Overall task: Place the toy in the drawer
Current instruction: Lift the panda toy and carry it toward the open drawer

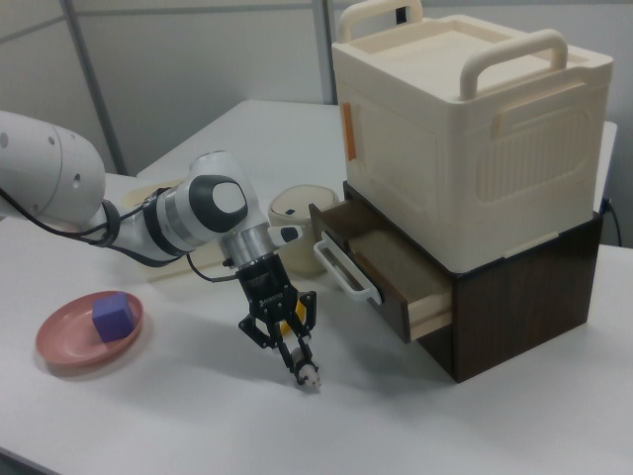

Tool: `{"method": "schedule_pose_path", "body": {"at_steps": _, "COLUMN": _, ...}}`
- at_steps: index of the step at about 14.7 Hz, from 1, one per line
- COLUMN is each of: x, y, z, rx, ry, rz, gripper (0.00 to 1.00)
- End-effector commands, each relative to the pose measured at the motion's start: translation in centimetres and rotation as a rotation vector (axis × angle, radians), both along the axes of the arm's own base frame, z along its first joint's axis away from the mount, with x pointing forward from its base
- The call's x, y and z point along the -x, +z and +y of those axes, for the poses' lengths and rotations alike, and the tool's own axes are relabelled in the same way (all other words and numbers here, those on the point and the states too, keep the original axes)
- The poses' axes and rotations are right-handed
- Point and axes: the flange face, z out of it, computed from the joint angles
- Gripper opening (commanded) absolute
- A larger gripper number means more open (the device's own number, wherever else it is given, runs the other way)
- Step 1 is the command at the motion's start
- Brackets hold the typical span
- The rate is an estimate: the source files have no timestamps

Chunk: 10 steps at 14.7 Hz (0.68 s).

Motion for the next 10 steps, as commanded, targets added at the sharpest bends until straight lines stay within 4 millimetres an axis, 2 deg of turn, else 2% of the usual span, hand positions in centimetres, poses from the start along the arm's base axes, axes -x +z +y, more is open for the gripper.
{"method": "schedule_pose_path", "body": {"at_steps": 1, "x": 0.0, "y": -0.1, "z": 0.9, "rx": 0.024, "ry": -0.029, "rz": -0.046, "gripper": 0.1}}
{"method": "schedule_pose_path", "body": {"at_steps": 3, "x": -0.1, "y": -0.2, "z": 1.1, "rx": 0.029, "ry": -0.044, "rz": -0.057, "gripper": 0.0}}
{"method": "schedule_pose_path", "body": {"at_steps": 8, "x": -0.1, "y": 0.7, "z": 1.4, "rx": 0.032, "ry": -0.058, "rz": -0.078, "gripper": 0.0}}
{"method": "schedule_pose_path", "body": {"at_steps": 10, "x": -0.3, "y": 1.9, "z": 2.8, "rx": 0.031, "ry": -0.066, "rz": -0.117, "gripper": 0.0}}
